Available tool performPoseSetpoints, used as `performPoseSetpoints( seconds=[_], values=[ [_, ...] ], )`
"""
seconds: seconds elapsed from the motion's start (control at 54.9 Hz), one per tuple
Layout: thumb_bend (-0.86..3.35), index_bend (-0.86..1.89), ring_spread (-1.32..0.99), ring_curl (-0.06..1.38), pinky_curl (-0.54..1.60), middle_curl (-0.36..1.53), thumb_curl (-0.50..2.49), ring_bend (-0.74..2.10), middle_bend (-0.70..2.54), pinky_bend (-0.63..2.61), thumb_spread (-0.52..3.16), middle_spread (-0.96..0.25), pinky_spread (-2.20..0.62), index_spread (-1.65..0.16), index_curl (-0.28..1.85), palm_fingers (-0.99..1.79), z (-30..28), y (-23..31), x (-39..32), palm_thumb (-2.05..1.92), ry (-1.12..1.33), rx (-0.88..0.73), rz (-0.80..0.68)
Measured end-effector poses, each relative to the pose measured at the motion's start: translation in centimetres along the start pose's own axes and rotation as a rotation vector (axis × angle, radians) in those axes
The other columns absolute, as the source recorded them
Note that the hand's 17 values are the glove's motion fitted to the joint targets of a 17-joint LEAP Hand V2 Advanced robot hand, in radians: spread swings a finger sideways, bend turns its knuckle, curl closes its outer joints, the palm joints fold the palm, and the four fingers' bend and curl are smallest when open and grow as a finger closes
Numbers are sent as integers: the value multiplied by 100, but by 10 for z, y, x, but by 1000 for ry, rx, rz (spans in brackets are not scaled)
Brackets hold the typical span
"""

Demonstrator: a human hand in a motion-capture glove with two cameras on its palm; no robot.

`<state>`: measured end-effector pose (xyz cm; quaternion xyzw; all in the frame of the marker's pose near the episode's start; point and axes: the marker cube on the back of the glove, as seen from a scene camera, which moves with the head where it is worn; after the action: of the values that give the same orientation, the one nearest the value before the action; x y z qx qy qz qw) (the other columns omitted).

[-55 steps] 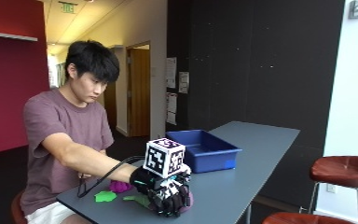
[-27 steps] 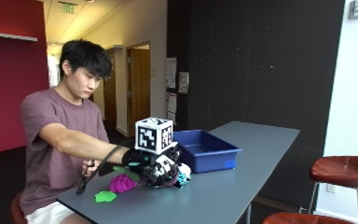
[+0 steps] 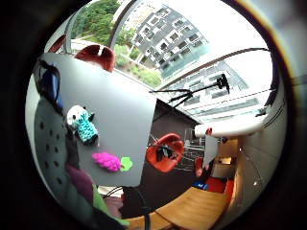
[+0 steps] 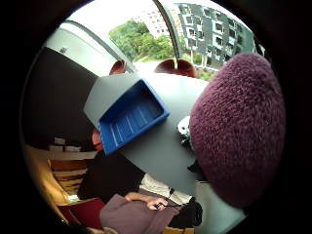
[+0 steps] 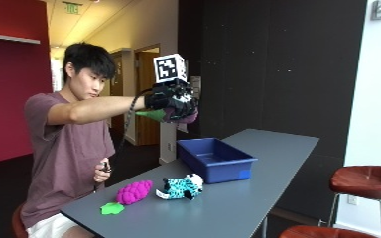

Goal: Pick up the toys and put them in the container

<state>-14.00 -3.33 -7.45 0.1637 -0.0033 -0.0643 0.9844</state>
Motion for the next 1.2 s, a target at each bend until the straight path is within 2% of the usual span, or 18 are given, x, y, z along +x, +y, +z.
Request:
performPoseSetpoints(
  seconds=[0.109, 0.164, 0.218, 0.328, 0.51, 0.546, 0.619, 0.674, 0.746, 0.783, 0.874, 0.947, 1.001, 1.038, 1.056, 1.074, 1.111, 1.202],
  values=[
    [9, 69, -35, 55, 44, 81, 83, 136, 99, 108, 50, -29, -37, -40, -1, 106, -41, -7, -68, 68, -176, 26, -248],
    [8, 70, -35, 55, 45, 82, 85, 136, 98, 108, 49, -29, -37, -40, -1, 106, -46, -23, -90, 68, -91, 38, -145],
    [8, 70, -35, 55, 45, 83, 86, 136, 97, 108, 48, -29, -37, -41, -1, 106, -54, -34, -124, 68, -130, 32, -103],
    [6, 70, -35, 56, 46, 85, 90, 136, 96, 108, 47, -30, -38, -41, -2, 105, -54, -43, -189, 68, -144, 38, -338],
    [4, 70, -35, 56, 47, 88, 95, 135, 94, 109, 46, -31, -38, -42, -2, 105, -17, -59, -270, 69, -117, 12, -446],
    [3, 69, -35, 56, 47, 88, 95, 135, 93, 109, 46, -31, -38, -42, -2, 104, -8, -61, -283, 68, -125, -7, -421],
    [2, 66, -35, 57, 47, 90, 97, 135, 91, 110, 47, -31, -38, -43, -2, 102, 6, -66, -319, 68, -150, -58, -266],
    [1, 65, -35, 57, 48, 90, 98, 134, 89, 112, 48, -32, -38, -43, -2, 101, 20, -61, -333, 67, -172, -101, -347],
    [-1, 57, -35, 57, 49, 91, 98, 135, 84, 116, 51, -33, -38, -43, -3, 96, 38, -56, -358, 66, -173, -183, -335],
    [-2, 54, -36, 57, 49, 91, 98, 135, 83, 117, 52, -34, -38, -43, -3, 94, 44, -52, -364, 65, -205, -207, -402],
    [-2, 38, -36, 57, 49, 91, 97, 136, 75, 122, 59, -35, -38, -39, -3, 85, 63, -53, -326, 62, -139, -203, -441],
    [-4, 28, -35, 57, 49, 90, 94, 136, 69, 124, 70, -34, -39, -34, -2, 81, 69, -48, -328, 57, -131, -269, -463],
    [-7, 13, -34, 56, 48, 88, 86, 137, 63, 126, 90, -32, -40, -29, -2, 73, 74, -43, -326, 40, -37, -345, -609],
    [-11, 2, -33, 56, 51, 83, 79, 135, 44, 136, 96, -29, -38, -24, -2, 37, 77, -42, -324, 26, 8, -390, -653],
    [-10, 0, -33, 57, 52, 82, 77, 136, 39, 140, 99, -27, -37, -22, -1, 29, 77, -42, -324, 22, 12, -406, -648],
    [-11, 2, -31, 56, 52, 79, 74, 130, 31, 139, 101, -24, -33, -19, 0, 2, 78, -41, -323, 16, 13, -415, -641],
    [-10, 7, -24, 53, 53, 75, 69, 117, 23, 139, 104, -16, -25, -16, 3, -26, 77, -39, -323, 9, -19, -413, -608],
    [-6, 8, -15, 42, 46, 66, 61, 94, 14, 134, 110, -5, -14, -11, 5, -33, 62, -37, -330, 0, -220, -346, -503]
  ],
)
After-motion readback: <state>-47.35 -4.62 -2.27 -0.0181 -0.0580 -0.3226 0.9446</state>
